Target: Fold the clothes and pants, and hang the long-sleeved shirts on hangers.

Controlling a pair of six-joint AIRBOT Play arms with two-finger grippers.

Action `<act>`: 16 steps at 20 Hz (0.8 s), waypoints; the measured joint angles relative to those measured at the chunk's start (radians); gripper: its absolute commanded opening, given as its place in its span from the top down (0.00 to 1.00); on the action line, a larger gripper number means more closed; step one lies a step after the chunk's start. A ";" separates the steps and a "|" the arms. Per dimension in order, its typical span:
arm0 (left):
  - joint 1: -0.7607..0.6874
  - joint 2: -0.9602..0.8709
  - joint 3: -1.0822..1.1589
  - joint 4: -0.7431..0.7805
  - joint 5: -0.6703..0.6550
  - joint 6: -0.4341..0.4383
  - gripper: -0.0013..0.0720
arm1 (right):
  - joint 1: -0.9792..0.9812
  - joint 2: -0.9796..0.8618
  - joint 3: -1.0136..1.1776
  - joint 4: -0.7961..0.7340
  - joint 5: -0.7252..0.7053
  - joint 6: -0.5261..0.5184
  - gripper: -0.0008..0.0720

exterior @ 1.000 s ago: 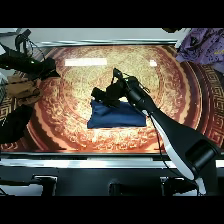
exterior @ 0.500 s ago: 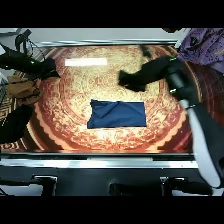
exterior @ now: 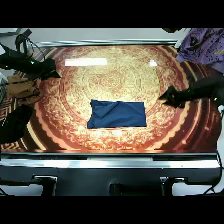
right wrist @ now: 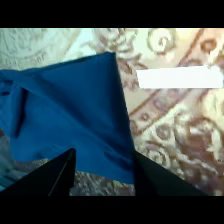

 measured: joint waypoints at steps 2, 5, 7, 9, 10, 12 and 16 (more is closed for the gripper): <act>0.000 0.000 0.000 0.000 0.000 0.006 0.96 | -0.005 -0.048 -0.055 0.037 0.006 -0.051 0.42; 0.000 0.000 0.000 0.000 0.000 0.013 0.96 | 0.023 -0.116 -0.093 0.073 0.031 -0.101 0.43; 0.000 0.000 0.000 0.000 0.000 0.013 0.96 | 0.051 -0.149 -0.103 0.087 0.055 -0.116 0.43; 0.000 0.000 0.000 0.000 0.000 0.013 0.96 | 0.083 -0.170 -0.109 0.097 0.084 -0.124 0.43; 0.000 0.000 0.000 0.000 0.000 0.013 0.96 | 0.099 -0.177 -0.111 0.100 0.099 -0.126 0.44; 0.000 0.000 0.000 0.000 0.000 0.014 0.96 | 0.130 -0.183 -0.112 0.112 0.118 -0.127 0.55; 0.000 -0.002 0.000 0.000 0.000 0.013 0.96 | 0.180 -0.190 -0.114 0.109 0.164 -0.118 0.95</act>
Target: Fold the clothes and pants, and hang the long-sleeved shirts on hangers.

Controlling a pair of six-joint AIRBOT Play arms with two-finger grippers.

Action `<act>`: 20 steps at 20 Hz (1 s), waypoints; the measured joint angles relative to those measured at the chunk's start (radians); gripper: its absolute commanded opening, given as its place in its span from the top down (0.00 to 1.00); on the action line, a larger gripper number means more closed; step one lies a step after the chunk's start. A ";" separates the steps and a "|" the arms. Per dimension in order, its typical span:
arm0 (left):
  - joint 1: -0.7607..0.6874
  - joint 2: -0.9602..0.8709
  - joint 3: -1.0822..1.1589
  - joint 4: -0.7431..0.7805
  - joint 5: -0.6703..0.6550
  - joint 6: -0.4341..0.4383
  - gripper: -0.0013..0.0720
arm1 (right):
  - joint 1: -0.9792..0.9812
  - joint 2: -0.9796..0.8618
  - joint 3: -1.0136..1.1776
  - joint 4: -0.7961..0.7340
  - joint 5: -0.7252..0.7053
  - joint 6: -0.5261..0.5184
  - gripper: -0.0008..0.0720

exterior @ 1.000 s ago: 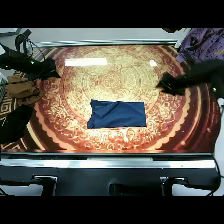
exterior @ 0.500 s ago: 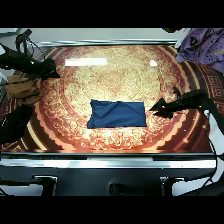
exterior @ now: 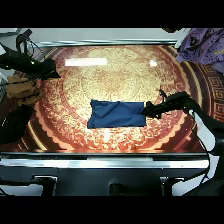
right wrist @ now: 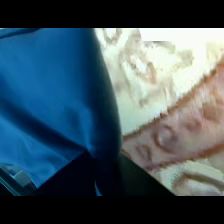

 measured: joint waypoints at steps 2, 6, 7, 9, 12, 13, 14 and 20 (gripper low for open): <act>0.000 0.000 0.000 0.000 0.000 0.000 0.96 | 0.010 0.010 0.013 0.006 -0.001 0.006 0.95; 0.000 0.000 0.000 0.000 0.000 -0.001 0.96 | 0.000 0.052 0.140 0.009 -0.010 0.095 0.95; 0.000 0.000 0.000 0.000 0.000 -0.001 0.96 | -0.007 0.058 0.193 0.000 -0.015 0.132 0.95; 0.000 0.000 0.000 0.000 0.000 -0.001 0.96 | -0.021 0.066 0.300 -0.015 -0.027 0.206 0.95; 0.000 0.000 0.000 0.000 -0.002 -0.002 0.96 | -0.046 0.071 0.450 -0.044 -0.038 0.317 0.95; 0.000 0.000 0.000 0.000 -0.006 -0.002 0.96 | -0.055 0.071 0.494 -0.054 -0.043 0.355 0.95; 0.000 0.000 0.000 0.000 -0.009 -0.002 0.96 | -0.066 0.072 0.533 -0.063 -0.046 0.391 0.95; 0.000 0.000 0.000 0.000 -0.031 -0.002 0.96 | -0.169 0.073 0.703 -0.106 -0.041 0.597 0.95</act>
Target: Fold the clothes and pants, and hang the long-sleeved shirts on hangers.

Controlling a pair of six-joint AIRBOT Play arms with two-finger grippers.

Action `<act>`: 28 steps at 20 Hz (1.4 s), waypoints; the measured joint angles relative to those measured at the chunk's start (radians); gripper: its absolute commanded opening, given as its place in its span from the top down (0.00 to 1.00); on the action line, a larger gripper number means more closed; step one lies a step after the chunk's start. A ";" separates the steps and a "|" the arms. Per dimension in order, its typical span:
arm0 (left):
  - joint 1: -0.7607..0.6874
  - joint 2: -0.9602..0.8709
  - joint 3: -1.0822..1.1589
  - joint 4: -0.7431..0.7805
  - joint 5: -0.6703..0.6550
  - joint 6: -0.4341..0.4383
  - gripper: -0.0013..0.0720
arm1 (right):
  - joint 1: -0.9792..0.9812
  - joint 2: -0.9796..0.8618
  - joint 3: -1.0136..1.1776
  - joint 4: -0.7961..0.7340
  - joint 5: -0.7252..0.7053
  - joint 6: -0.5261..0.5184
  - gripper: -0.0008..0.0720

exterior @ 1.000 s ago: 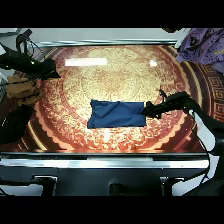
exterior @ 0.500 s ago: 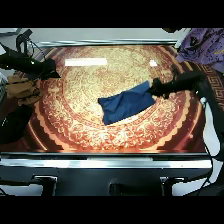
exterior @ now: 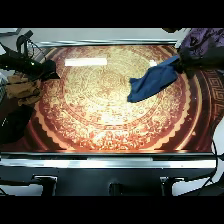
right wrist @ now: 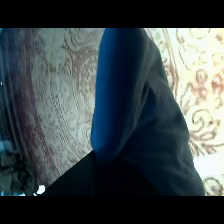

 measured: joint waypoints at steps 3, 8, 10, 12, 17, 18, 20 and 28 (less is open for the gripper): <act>0.000 0.000 0.000 0.000 -0.006 0.000 0.96 | -0.074 0.000 0.049 -0.016 0.024 0.081 0.95; 0.000 0.000 0.000 0.000 -0.034 0.000 0.96 | -0.206 0.000 0.074 -0.083 0.039 0.161 0.95; 0.000 0.000 0.000 0.000 -0.044 0.000 0.96 | -0.263 0.000 0.077 -0.139 0.013 0.177 0.95; 0.000 0.000 0.000 0.000 -0.049 0.000 0.96 | -0.319 0.000 0.079 -0.204 -0.033 0.177 0.95; 0.000 0.000 0.000 0.000 -0.056 -0.001 0.96 | -0.457 0.020 0.018 -0.418 -0.181 0.103 0.95; 0.000 0.000 0.000 0.000 -0.056 0.000 0.96 | -0.485 0.034 -0.019 -0.460 -0.201 0.086 0.95; 0.000 0.000 0.000 0.000 -0.057 0.000 0.96 | -0.537 0.075 -0.113 -0.534 -0.221 0.064 0.95; 0.000 0.000 0.000 0.000 -0.059 -0.001 0.96 | -0.675 0.284 -0.576 -0.714 -0.163 0.041 0.95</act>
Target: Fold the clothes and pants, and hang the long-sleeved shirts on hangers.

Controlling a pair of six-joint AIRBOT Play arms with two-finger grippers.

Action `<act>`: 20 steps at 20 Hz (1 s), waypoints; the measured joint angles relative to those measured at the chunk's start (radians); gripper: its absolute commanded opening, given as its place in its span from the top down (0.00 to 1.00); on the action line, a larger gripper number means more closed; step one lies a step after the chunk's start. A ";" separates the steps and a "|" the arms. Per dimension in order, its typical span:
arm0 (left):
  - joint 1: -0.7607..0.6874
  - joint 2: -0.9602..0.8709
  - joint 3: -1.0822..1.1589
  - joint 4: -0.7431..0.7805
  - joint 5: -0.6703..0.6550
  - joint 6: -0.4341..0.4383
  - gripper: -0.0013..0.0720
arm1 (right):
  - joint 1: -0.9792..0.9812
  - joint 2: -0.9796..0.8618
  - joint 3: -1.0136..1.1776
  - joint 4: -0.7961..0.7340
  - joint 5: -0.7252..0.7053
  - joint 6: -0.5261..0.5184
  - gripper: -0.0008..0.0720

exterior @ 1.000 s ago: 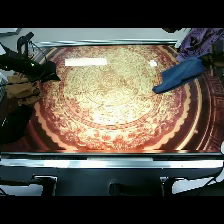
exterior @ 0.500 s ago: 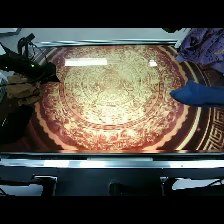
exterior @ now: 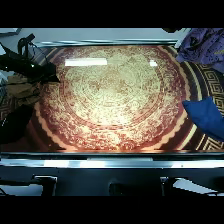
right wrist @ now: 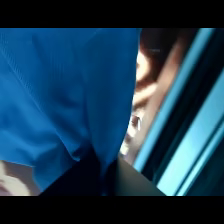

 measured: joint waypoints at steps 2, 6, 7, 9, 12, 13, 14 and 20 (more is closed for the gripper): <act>0.000 0.000 0.000 0.000 0.000 0.000 0.96 | -0.010 0.032 -0.084 -0.033 0.007 0.001 0.95; 0.000 0.000 0.000 0.000 0.000 0.000 0.96 | -0.017 0.078 -0.203 -0.092 0.013 0.012 0.95; 0.000 0.000 0.000 0.000 0.000 0.000 0.96 | -0.018 0.084 -0.221 -0.105 0.013 0.012 0.95; 0.000 0.000 0.000 0.000 0.000 0.000 0.96 | -0.019 0.091 -0.248 -0.124 0.012 0.016 0.95; 0.000 0.000 0.000 0.000 0.000 0.000 0.96 | -0.019 0.095 -0.268 -0.146 0.009 0.015 0.78; 0.000 0.000 0.000 0.000 0.000 0.000 0.96 | -0.019 0.097 -0.271 -0.158 0.003 0.013 0.58; 0.000 0.000 0.000 0.000 0.000 0.000 0.96 | -0.019 0.097 -0.273 -0.171 -0.003 0.011 0.40; 0.000 0.000 0.000 0.000 0.001 -0.003 0.96 | -0.018 0.131 -0.195 -0.169 0.075 -0.018 0.61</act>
